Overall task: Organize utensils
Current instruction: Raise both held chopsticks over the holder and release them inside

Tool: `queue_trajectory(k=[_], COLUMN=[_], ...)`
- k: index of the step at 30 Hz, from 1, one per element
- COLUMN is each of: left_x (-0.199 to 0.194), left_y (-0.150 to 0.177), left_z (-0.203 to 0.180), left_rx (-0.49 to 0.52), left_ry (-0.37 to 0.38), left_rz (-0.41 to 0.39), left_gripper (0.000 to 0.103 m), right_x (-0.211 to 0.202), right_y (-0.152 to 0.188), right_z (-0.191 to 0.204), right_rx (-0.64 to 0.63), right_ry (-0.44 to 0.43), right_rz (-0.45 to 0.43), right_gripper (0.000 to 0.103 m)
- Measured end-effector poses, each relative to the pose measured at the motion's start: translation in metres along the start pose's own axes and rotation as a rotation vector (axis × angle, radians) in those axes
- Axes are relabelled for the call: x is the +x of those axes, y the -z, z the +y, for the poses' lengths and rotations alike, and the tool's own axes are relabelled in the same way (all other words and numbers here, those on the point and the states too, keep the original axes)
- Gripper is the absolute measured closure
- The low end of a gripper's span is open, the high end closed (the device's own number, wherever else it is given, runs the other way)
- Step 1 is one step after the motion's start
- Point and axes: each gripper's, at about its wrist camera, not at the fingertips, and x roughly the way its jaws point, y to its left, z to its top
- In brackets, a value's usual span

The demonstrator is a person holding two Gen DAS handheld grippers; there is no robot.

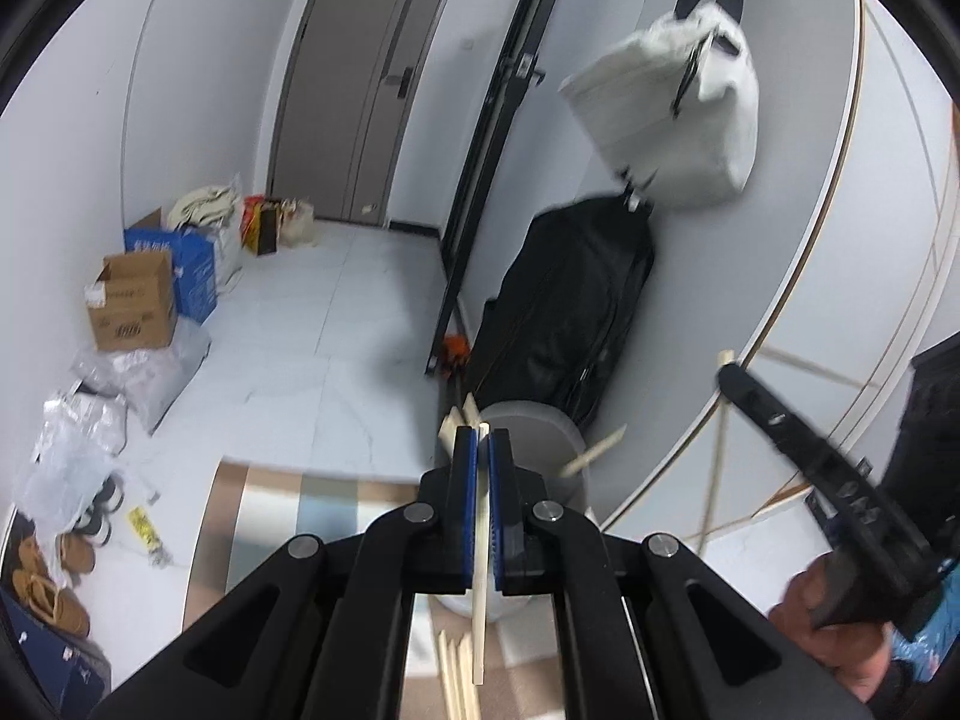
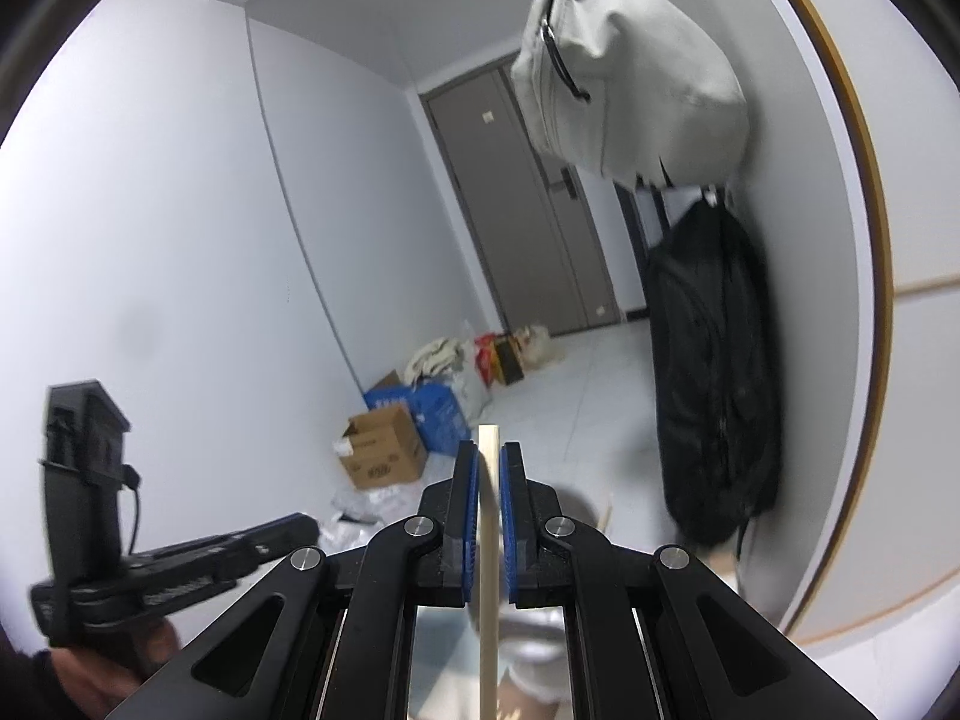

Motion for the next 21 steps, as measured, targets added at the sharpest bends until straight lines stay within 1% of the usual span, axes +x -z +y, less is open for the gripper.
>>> queue_trajectory(k=[3, 7, 9, 14, 21], left_x=[0.004, 0.015, 0.024, 0.043, 0.069], left_y=[-0.027, -0.056, -0.066, -0.073, -0.068], left_z=[-0.005, -0.01, -0.012, -0.011, 0.0], left_rx=[0.012, 0.016, 0.022, 0.017, 0.001], left_ry=[0.013, 0.03, 0.032, 0.032, 0.019], left_rz=[-0.047, -0.089, -0.106, -0.111, -0.094], left_gripper=[0.103, 0.103, 0.103, 0.103, 0.103], right_x=[0.008, 0.023, 0.029, 0.056, 0.089], right_y=[-0.019, -0.047, -0.054, -0.067, -0.055], right_z=[0.001, 0.001, 0.0, -0.013, -0.025], right_rx=[-0.007, -0.045, -0.055, -0.041, -0.025], right_ry=[-0.001, 0.014, 0.03, 0.054, 0.094], right_rz=[-0.035, -0.094, -0.115, -0.14, -0.183], right_gripper=[0.097, 0.097, 0.097, 0.097, 0.097])
